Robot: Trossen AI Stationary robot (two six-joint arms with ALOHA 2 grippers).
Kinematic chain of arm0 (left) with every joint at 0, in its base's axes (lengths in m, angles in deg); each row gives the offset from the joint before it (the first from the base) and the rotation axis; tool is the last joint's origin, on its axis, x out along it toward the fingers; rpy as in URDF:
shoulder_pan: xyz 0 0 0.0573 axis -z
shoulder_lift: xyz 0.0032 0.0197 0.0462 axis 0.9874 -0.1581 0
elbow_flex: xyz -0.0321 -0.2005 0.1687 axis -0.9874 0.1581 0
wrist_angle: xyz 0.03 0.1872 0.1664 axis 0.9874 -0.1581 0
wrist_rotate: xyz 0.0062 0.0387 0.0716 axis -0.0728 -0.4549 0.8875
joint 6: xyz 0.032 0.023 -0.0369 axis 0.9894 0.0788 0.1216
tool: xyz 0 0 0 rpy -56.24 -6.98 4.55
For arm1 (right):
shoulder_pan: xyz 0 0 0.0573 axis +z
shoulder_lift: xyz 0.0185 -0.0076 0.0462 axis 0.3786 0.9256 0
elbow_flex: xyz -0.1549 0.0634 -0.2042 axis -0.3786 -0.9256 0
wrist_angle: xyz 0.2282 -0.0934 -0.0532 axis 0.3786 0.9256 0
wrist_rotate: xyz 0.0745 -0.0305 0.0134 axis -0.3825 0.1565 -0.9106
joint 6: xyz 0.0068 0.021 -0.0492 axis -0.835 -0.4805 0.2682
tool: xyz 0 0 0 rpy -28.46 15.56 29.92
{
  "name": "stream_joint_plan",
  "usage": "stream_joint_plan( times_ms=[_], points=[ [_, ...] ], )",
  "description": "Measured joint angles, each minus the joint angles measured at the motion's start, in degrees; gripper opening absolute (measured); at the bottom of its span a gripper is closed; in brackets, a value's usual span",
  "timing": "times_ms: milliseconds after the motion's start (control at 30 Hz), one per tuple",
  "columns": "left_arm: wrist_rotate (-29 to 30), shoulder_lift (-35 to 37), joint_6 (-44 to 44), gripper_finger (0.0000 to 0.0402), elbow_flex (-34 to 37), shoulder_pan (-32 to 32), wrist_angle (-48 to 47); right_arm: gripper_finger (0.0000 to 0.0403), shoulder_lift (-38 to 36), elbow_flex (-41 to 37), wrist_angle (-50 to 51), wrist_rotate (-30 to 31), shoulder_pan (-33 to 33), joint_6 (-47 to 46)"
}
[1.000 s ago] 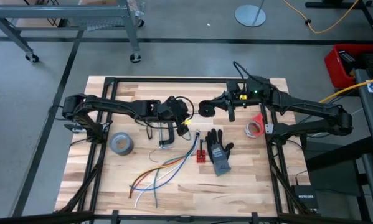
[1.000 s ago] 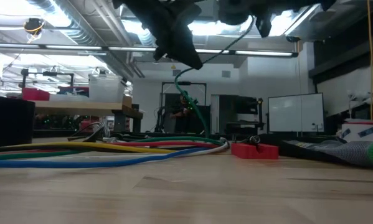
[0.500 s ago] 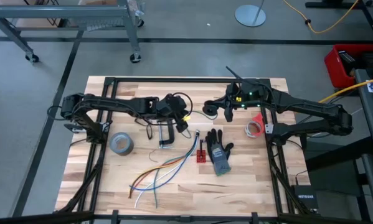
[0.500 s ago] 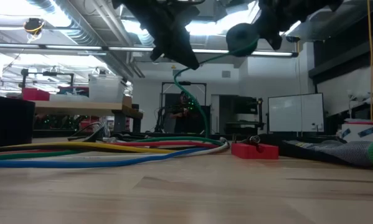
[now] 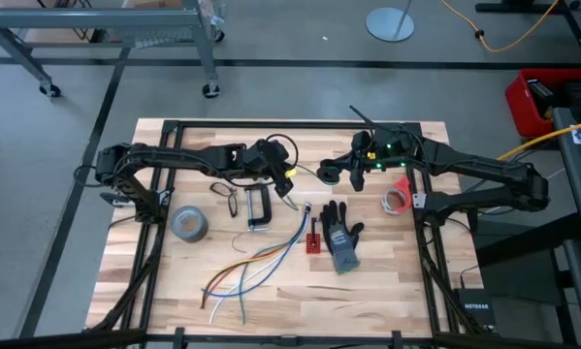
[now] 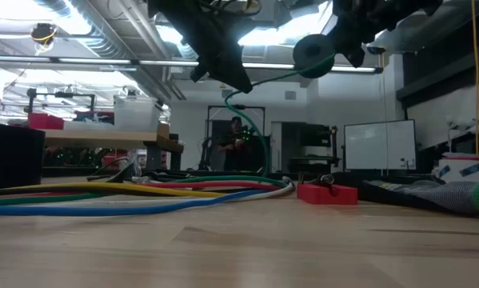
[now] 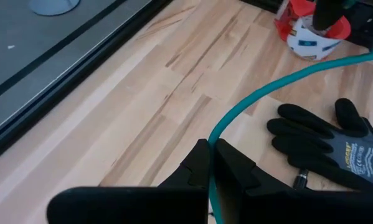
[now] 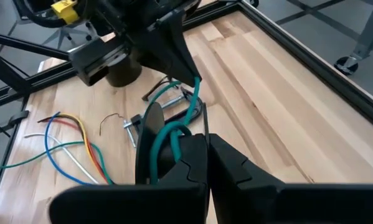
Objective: Coil cords
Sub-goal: Coil the green wire on the spool
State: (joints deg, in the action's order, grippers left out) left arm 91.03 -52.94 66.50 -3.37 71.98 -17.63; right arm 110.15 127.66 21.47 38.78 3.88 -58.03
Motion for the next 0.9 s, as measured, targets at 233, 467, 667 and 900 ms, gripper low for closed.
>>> stream_joint_plan(
  times_ms=[233,467,667,900],
  points=[
    [0.04,0.00,0.00,0.0000,0.00,-0.32,0.55,0.0001,0.00,0.00,-1.01,-0.38,0.00,-0.05],
    [-1.09,0.00,-0.20,0.0000,0.00,0.76,0.14,0.0001,0.00,-0.07,-7.50,-0.77,0.02,-0.13],
    [-1.14,0.00,0.76,0.0000,0.00,0.58,0.20,0.0001,0.00,-0.07,-8.11,-3.95,0.02,-0.16],
    [-1.15,-0.02,1.33,0.0000,0.00,-0.82,0.24,0.0001,0.00,-0.07,-5.82,-6.89,0.02,-1.31]
  ],
)
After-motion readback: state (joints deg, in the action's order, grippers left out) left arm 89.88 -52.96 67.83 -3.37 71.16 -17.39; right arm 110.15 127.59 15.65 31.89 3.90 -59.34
